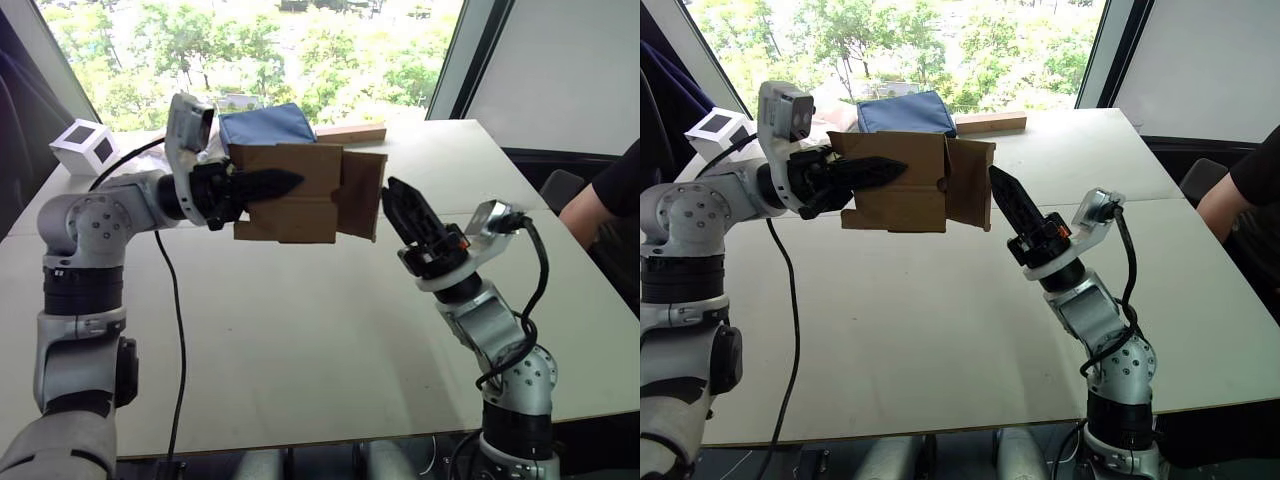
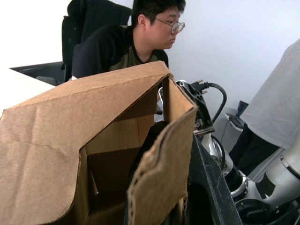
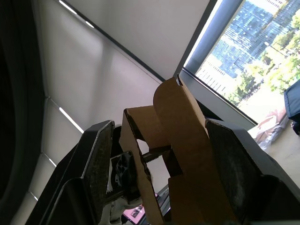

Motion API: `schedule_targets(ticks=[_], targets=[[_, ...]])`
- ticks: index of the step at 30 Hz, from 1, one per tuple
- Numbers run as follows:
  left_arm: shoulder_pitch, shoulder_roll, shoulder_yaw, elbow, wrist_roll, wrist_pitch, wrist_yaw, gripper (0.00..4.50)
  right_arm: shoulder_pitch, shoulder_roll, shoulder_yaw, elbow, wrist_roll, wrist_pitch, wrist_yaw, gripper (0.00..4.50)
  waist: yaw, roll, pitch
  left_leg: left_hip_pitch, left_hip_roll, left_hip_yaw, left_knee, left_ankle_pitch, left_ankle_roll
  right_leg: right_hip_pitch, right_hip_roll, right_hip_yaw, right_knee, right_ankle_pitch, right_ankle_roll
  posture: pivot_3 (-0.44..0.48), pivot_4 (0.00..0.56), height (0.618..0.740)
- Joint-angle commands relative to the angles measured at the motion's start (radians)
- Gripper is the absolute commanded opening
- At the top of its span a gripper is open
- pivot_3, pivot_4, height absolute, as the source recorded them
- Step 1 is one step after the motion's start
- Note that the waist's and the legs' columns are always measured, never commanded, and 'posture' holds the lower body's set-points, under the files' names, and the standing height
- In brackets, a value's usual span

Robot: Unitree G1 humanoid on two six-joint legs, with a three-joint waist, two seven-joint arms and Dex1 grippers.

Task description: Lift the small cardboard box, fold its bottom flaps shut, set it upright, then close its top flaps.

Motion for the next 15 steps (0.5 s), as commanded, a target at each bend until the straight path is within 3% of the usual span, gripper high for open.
schedule_targets(ticks=[1, 15], targets=[[-0.026, 0.003, 0.014, -0.014, -0.003, -0.021, -0.004, 0.00, -0.006, 0.015, 0.000, 0.003, 0.008, -0.017, 0.000, 3.18, 0.000, 0.000, 0.000, 0.000, 0.000, 0.000, 0.000, 0.000, 0.000, 0.000, 0.000, 0.000, 0.000, 0.000, 0.000, 0.000, 0.150, 0.737], [-0.025, -0.001, 0.015, -0.016, -0.001, -0.025, 0.001, 0.00, -0.018, 0.056, 0.038, 0.016, 0.048, 0.004, 0.019, 3.18, 0.000, 0.000, 0.000, 0.000, 0.000, 0.000, 0.000, 0.000, 0.000, 0.000, 0.000, 0.000, 0.000, 0.000, 0.000, 0.000, 0.150, 0.737]])
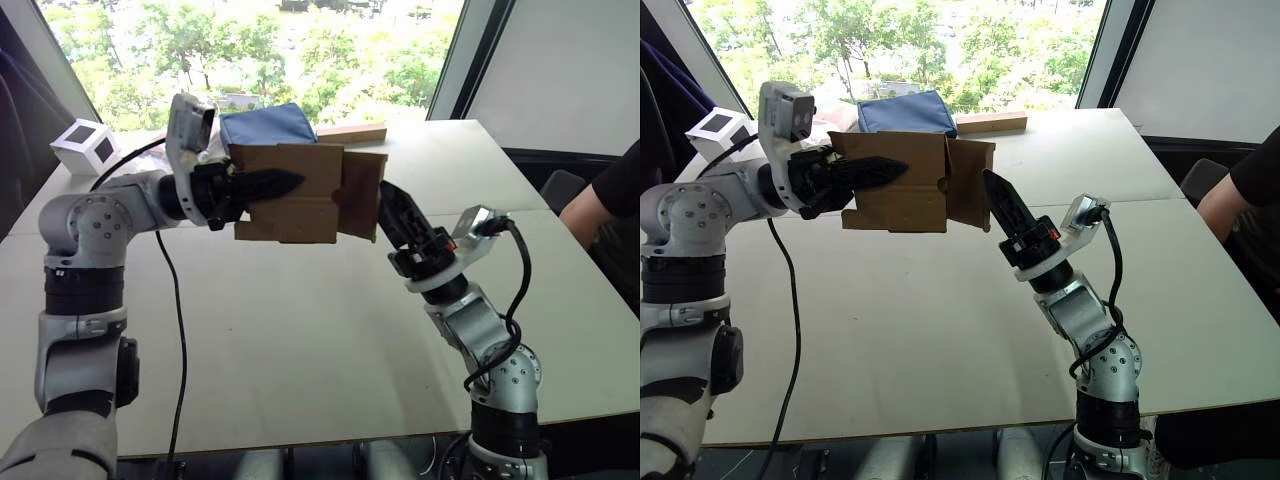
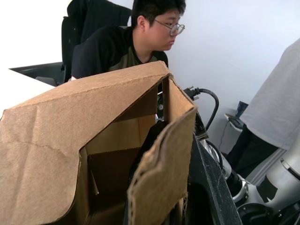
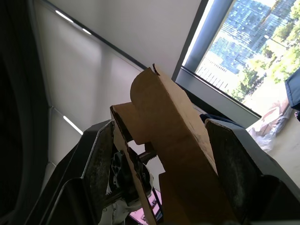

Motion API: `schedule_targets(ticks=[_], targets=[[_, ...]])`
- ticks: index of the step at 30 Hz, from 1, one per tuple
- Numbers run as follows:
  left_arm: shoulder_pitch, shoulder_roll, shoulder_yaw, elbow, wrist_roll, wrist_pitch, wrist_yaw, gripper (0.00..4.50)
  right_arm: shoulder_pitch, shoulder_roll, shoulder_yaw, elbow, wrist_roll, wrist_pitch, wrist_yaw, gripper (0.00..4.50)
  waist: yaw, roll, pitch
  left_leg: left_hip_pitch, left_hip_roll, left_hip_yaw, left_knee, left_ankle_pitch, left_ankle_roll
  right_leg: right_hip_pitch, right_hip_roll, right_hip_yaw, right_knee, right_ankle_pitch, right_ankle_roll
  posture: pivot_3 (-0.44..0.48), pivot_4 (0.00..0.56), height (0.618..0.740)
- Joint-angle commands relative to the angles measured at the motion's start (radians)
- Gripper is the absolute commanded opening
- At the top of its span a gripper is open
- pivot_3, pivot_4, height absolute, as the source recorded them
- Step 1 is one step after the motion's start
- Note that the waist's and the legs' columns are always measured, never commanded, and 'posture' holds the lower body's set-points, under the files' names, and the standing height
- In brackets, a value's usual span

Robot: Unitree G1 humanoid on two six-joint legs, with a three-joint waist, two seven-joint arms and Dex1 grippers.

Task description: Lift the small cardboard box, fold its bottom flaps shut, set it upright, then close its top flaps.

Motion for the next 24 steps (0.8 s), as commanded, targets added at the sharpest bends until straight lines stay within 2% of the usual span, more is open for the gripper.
schedule_targets(ticks=[1, 21, 24], targets=[[-0.024, 0.003, 0.015, -0.016, -0.002, -0.024, 0.001, 0.00, -0.017, 0.021, 0.011, -0.020, 0.045, 0.003, 0.007, 3.18, 0.000, 0.000, 0.000, 0.000, 0.000, 0.000, 0.000, 0.000, 0.000, 0.000, 0.000, 0.000, 0.000, 0.000, 0.000, 0.000, 0.150, 0.737], [-0.018, 0.000, 0.013, -0.025, -0.007, -0.028, 0.006, 0.00, -0.031, 0.046, 0.039, 0.017, -0.046, -0.016, -0.008, 3.18, -0.001, 0.000, 0.000, 0.000, 0.000, 0.000, 0.000, 0.000, 0.000, 0.000, 0.000, 0.000, 0.000, 0.000, 0.000, 0.000, 0.150, 0.737], [-0.019, 0.000, 0.012, -0.021, -0.005, -0.030, 0.004, 0.00, -0.035, 0.056, 0.035, 0.018, -0.040, -0.018, 0.001, 2.54, -0.001, 0.000, 0.000, 0.000, 0.000, 0.000, 0.000, 0.000, 0.000, 0.000, 0.000, 0.000, 0.000, 0.000, 0.000, 0.000, 0.150, 0.737]])
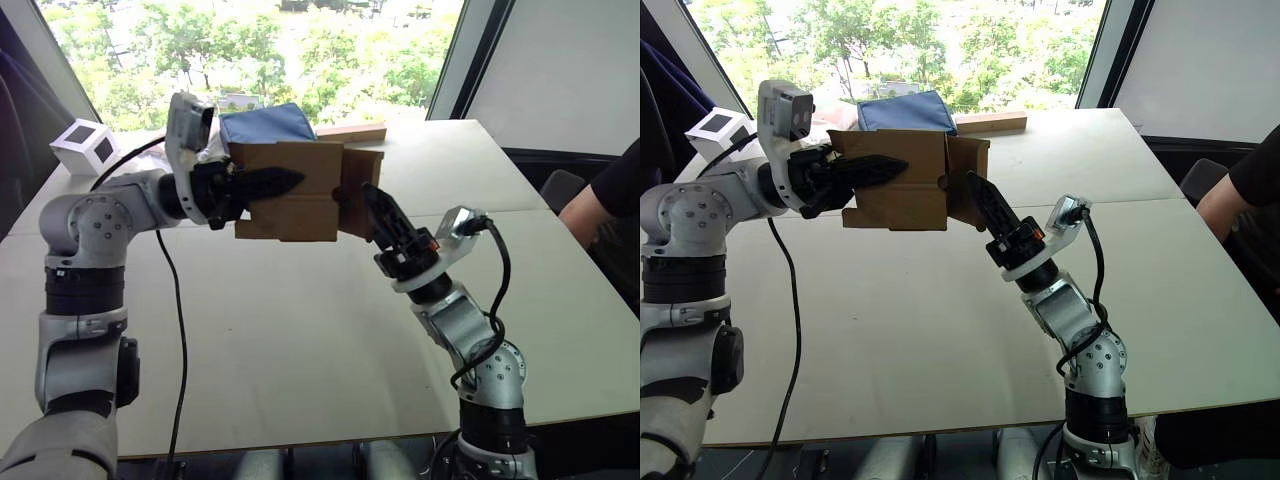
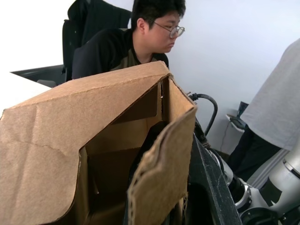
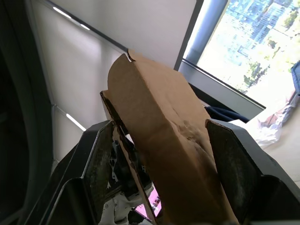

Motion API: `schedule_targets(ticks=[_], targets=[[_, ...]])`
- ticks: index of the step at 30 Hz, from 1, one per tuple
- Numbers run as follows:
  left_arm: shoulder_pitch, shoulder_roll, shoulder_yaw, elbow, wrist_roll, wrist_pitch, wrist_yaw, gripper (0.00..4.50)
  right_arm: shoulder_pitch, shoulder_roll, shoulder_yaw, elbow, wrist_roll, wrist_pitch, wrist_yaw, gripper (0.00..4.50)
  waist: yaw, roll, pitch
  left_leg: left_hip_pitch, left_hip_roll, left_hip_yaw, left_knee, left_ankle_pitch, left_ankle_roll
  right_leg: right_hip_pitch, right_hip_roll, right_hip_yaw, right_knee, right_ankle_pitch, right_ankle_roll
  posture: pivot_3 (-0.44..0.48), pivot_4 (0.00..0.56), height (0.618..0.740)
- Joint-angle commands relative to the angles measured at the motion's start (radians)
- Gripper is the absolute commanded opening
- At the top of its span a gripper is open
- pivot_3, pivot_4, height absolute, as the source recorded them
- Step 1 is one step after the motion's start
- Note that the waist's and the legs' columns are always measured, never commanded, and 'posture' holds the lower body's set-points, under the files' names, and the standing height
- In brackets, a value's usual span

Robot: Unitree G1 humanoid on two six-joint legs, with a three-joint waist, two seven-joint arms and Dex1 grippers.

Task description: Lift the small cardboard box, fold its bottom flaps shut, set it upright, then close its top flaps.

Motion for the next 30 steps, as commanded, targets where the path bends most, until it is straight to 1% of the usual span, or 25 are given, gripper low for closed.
schedule_targets(ticks=[1, 6, 10, 12, 13, 14, 16, 18, 23, 27, 30], targets=[[-0.019, 0.001, 0.012, -0.020, -0.004, -0.015, 0.000, 0.00, -0.021, 0.014, -0.003, -0.022, 0.012, -0.010, 0.012, 2.54, 0.000, 0.000, 0.000, 0.000, 0.000, 0.000, 0.000, 0.000, 0.000, 0.000, 0.000, 0.000, 0.000, 0.000, 0.000, 0.000, 0.150, 0.737], [-0.018, 0.000, 0.011, -0.021, -0.003, -0.015, 0.002, 0.00, -0.015, 0.014, -0.003, -0.042, 0.037, 0.002, 0.025, 2.54, 0.000, 0.000, 0.000, 0.000, 0.000, 0.000, 0.000, 0.000, 0.000, 0.000, 0.000, 0.000, 0.000, 0.000, 0.000, 0.000, 0.150, 0.737], [-0.018, -0.001, 0.009, -0.019, -0.001, -0.017, 0.003, 0.00, -0.014, 0.012, 0.004, -0.046, 0.013, 0.000, 0.027, 2.54, 0.000, 0.000, 0.000, 0.000, 0.000, 0.000, 0.000, 0.000, 0.000, 0.000, 0.000, 0.000, 0.000, 0.000, 0.000, 0.000, 0.150, 0.737], [-0.016, 0.001, 0.010, -0.020, -0.001, -0.018, 0.002, 0.00, -0.012, 0.007, 0.012, -0.047, -0.014, -0.001, 0.035, 3.08, 0.000, 0.000, 0.000, 0.000, 0.000, 0.000, 0.000, 0.000, 0.000, 0.000, 0.000, 0.000, 0.000, 0.000, 0.000, 0.000, 0.150, 0.737], [-0.015, 0.001, 0.010, -0.020, -0.001, -0.018, 0.002, 0.00, -0.012, 0.006, 0.015, -0.048, -0.020, -0.001, 0.039, 3.24, 0.000, 0.000, 0.000, 0.000, 0.000, 0.000, 0.000, 0.000, 0.000, 0.000, 0.000, 0.000, 0.000, 0.000, 0.000, 0.000, 0.150, 0.737], [-0.015, 0.001, 0.009, -0.020, -0.001, -0.018, 0.002, 0.00, -0.012, 0.007, 0.016, -0.048, -0.018, 0.001, 0.041, 3.67, 0.000, 0.000, 0.000, 0.000, 0.000, 0.000, 0.000, 0.000, 0.000, 0.000, 0.000, 0.000, 0.000, 0.000, 0.000, 0.000, 0.150, 0.737], [-0.014, 0.001, 0.009, -0.020, 0.000, -0.018, 0.002, 0.00, -0.011, 0.010, 0.004, -0.041, 0.051, 0.022, 0.041, 4.27, 0.000, 0.000, 0.000, 0.000, 0.000, 0.000, 0.000, 0.000, 0.000, 0.000, 0.000, 0.000, 0.000, 0.000, 0.000, 0.000, 0.150, 0.737], [-0.014, 0.002, 0.009, -0.021, 0.000, -0.018, 0.002, 0.00, -0.010, 0.013, -0.015, -0.035, 0.106, 0.029, 0.039, 4.27, 0.000, 0.000, 0.000, 0.000, 0.000, 0.000, 0.000, 0.000, 0.000, 0.000, 0.000, 0.000, 0.000, 0.000, 0.000, 0.000, 0.150, 0.737], [-0.014, 0.002, 0.008, -0.020, 0.001, -0.021, 0.002, 0.00, -0.010, 0.016, -0.029, -0.025, 0.132, 0.023, 0.025, 4.27, 0.000, 0.000, 0.000, 0.000, 0.000, 0.000, 0.000, 0.000, 0.000, 0.000, 0.000, 0.000, 0.000, 0.000, 0.000, 0.000, 0.150, 0.737], [-0.014, 0.002, 0.008, -0.021, 0.000, -0.021, 0.003, 0.00, -0.012, 0.019, -0.029, -0.015, 0.122, 0.017, 0.016, 4.27, -0.001, 0.000, 0.000, 0.000, 0.000, 0.000, 0.000, 0.000, 0.000, 0.000, 0.000, 0.000, 0.000, 0.000, 0.000, 0.000, 0.150, 0.737], [-0.016, 0.002, 0.009, -0.020, -0.001, -0.021, 0.003, 0.00, -0.019, 0.023, -0.027, 0.000, 0.096, 0.007, 0.009, 3.55, -0.001, 0.000, 0.000, 0.000, 0.000, 0.000, 0.000, 0.000, 0.000, 0.000, 0.000, 0.000, 0.000, 0.000, 0.000, 0.000, 0.150, 0.737]])
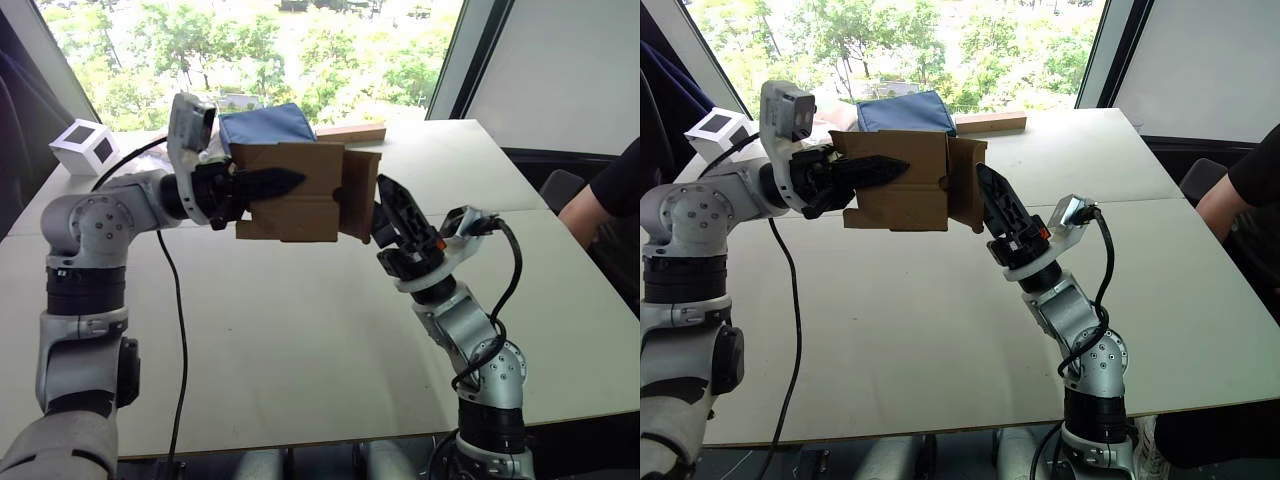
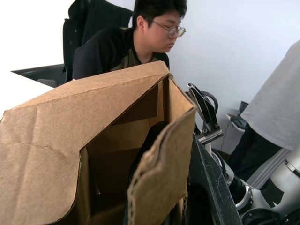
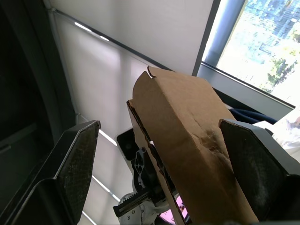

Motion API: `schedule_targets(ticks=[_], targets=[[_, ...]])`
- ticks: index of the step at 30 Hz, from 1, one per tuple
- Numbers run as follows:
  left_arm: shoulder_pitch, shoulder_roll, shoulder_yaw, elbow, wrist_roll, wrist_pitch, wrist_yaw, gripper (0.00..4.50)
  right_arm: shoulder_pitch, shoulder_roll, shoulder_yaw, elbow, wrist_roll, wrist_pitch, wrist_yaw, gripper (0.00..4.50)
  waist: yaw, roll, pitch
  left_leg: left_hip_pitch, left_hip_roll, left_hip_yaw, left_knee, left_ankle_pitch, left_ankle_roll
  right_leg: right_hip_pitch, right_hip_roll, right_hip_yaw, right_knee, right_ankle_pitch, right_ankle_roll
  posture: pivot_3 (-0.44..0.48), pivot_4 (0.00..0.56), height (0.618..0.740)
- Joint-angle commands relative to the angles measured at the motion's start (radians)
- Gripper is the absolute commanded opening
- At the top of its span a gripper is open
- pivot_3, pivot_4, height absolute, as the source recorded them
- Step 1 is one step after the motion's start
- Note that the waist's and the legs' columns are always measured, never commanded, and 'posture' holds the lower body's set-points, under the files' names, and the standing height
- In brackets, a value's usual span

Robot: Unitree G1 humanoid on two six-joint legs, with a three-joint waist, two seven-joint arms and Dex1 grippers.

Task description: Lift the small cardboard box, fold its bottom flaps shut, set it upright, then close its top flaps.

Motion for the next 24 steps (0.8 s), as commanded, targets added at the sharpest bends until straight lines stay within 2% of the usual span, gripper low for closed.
schedule_targets(ticks=[1, 3, 24], targets=[[-0.016, 0.003, 0.014, -0.022, -0.003, -0.017, -0.001, 0.00, -0.020, 0.012, -0.001, -0.001, -0.020, -0.022, -0.005, 3.24, 0.000, 0.000, 0.000, 0.000, 0.000, 0.000, 0.000, 0.000, 0.000, 0.000, 0.000, 0.000, 0.000, 0.000, 0.000, 0.000, 0.150, 0.737], [-0.015, 0.003, 0.016, -0.025, -0.005, -0.016, 0.001, 0.00, -0.022, 0.014, 0.002, 0.002, -0.030, -0.027, -0.006, 2.55, 0.000, 0.000, 0.000, 0.000, 0.000, 0.000, 0.000, 0.000, 0.000, 0.000, 0.000, 0.000, 0.000, 0.000, 0.000, 0.000, 0.150, 0.737], [0.002, -0.021, 0.012, -0.044, -0.005, -0.029, 0.019, 0.00, -0.042, 0.065, 0.037, -0.001, -0.102, -0.039, -0.026, 2.55, 0.000, 0.000, 0.000, 0.000, 0.000, 0.000, 0.000, 0.000, 0.000, 0.000, 0.000, 0.000, 0.000, 0.000, 0.000, 0.000, 0.150, 0.737]])
